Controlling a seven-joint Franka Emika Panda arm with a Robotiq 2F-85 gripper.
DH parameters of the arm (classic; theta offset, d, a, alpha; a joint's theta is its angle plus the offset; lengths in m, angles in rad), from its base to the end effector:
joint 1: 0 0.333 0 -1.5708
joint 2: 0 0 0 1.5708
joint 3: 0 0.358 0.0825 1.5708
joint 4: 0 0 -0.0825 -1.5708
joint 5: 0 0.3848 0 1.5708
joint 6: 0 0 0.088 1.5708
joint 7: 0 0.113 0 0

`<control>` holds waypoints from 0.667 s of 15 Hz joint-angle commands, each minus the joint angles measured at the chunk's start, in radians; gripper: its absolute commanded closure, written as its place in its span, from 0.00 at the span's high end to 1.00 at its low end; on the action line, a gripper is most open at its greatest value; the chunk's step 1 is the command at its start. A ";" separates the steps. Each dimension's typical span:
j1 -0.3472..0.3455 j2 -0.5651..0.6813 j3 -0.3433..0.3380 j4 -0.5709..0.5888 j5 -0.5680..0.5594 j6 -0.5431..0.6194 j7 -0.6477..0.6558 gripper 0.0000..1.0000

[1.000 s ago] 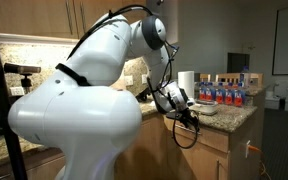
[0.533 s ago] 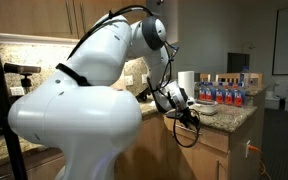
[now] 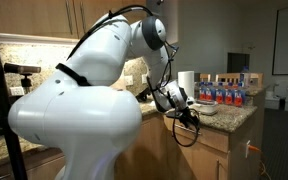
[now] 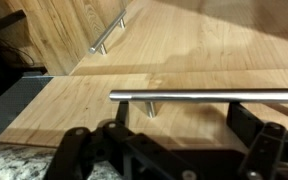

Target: Push the open drawer closed

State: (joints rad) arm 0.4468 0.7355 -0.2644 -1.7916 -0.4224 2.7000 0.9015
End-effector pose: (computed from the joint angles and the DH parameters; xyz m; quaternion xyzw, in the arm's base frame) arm 0.6787 0.1596 0.1907 0.9696 -0.1301 0.1691 0.1197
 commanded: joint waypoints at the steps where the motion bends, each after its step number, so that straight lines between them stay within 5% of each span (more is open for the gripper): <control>1: -0.028 -0.112 0.054 -0.081 0.078 -0.142 -0.045 1.00; 10: -0.143 -0.309 0.254 -0.196 0.276 -0.515 -0.103 1.00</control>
State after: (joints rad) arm 0.3570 0.5152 -0.0723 -1.9095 -0.2194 2.2465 0.8581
